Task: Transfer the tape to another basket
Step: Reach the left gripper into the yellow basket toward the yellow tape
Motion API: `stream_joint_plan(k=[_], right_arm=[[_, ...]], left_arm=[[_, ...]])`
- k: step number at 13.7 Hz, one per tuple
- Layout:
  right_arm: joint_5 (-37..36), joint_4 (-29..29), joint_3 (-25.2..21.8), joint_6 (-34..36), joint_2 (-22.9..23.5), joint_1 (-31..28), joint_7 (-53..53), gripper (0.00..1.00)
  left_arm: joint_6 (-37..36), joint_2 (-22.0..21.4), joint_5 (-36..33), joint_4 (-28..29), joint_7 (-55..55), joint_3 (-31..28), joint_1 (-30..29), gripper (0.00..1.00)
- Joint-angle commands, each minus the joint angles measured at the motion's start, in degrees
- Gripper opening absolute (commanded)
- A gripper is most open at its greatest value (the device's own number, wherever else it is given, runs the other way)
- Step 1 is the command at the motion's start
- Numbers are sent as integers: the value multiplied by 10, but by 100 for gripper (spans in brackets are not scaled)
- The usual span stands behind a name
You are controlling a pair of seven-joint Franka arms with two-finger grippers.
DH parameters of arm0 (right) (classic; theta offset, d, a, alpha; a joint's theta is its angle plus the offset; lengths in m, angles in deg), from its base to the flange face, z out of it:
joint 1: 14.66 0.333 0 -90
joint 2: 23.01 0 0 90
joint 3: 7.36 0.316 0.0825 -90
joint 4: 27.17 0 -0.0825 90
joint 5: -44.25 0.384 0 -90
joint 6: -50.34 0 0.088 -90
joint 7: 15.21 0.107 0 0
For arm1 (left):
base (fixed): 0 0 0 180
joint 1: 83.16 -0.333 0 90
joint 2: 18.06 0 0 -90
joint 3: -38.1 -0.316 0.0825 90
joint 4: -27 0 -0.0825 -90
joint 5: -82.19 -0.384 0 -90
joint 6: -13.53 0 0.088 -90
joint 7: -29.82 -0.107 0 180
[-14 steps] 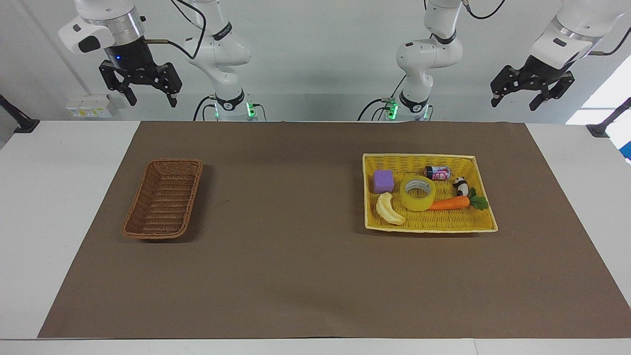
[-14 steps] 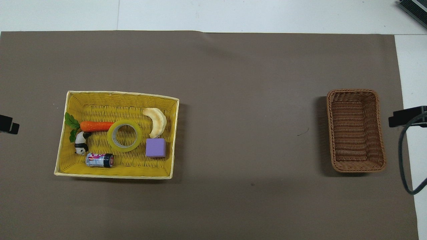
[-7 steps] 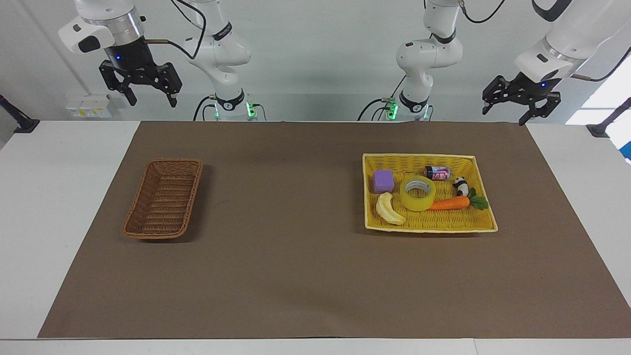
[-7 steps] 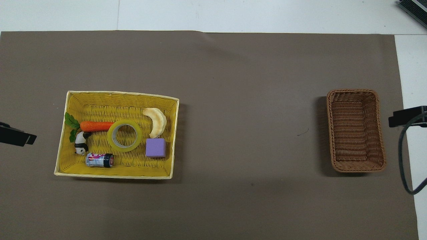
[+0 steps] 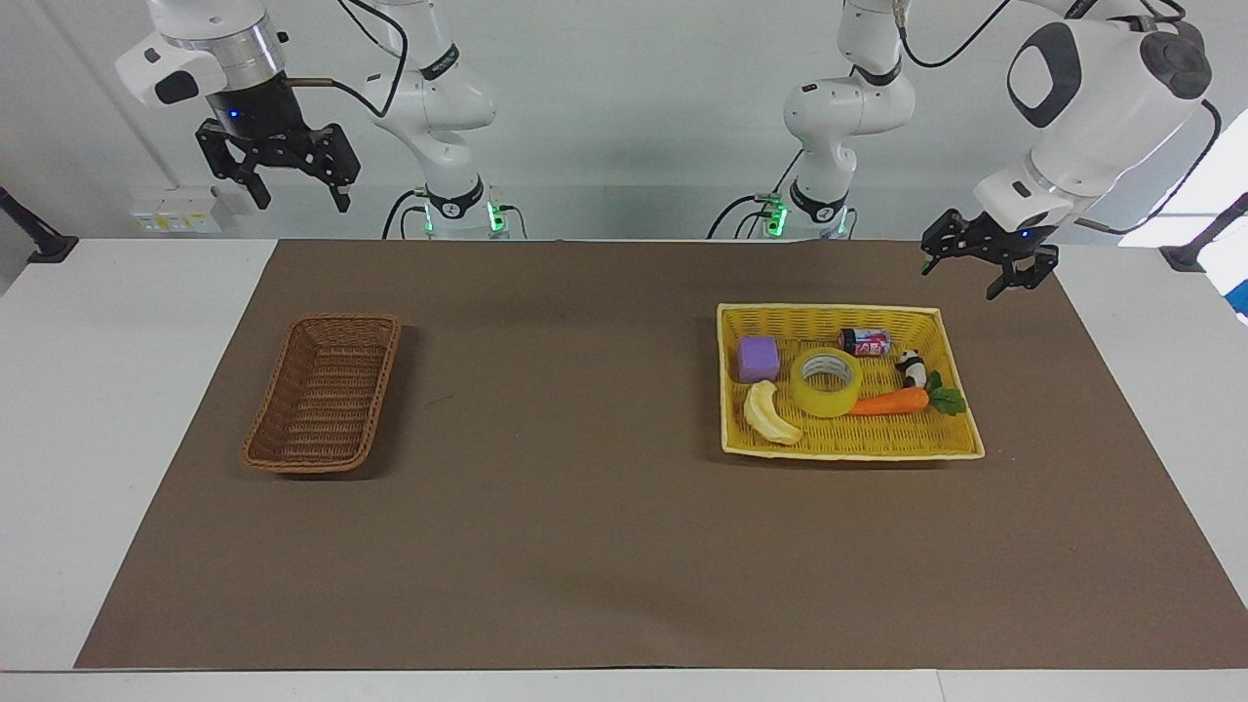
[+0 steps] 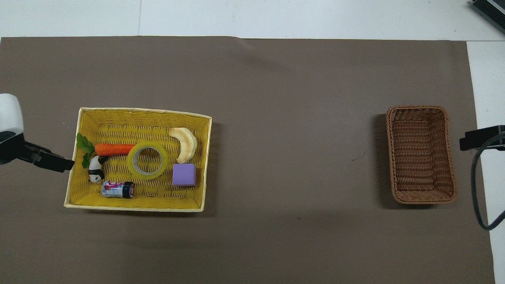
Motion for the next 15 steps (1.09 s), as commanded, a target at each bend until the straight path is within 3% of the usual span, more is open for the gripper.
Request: stream_joint_plan(k=[1,5,11,15], right_arm=[[1,7,4,-6,-4,-9,-11,100],[1,7,4,-6,-4,-9,-10,100],[2,7,4,-6,-4,-9,-11,100],[2,8,4,-6,-4,-9,-11,100]], left_arm=[[66,-29,6,71,-7,-3,14,100],[179,-18,6,153,38,-3,50,100],[331,62,6,185,98,-3,95,100],[368,101,6,191,107,-4,102,100]])
